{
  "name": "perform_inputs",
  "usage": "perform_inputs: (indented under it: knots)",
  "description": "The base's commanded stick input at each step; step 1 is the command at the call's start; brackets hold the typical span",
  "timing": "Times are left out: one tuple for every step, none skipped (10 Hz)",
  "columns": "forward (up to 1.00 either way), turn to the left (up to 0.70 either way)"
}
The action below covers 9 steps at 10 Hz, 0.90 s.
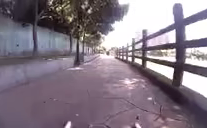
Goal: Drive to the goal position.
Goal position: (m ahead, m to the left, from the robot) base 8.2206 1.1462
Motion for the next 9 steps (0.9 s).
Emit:
perform_inputs:
  knots:
    - [0.70, 0.00]
    - [0.70, 0.00]
    - [0.70, 0.00]
    - [0.70, -0.16]
    - [0.70, -0.34]
    - [0.70, -0.35]
    - [0.70, -0.35]
    - [0.70, -0.17]
    - [0.70, 0.00]
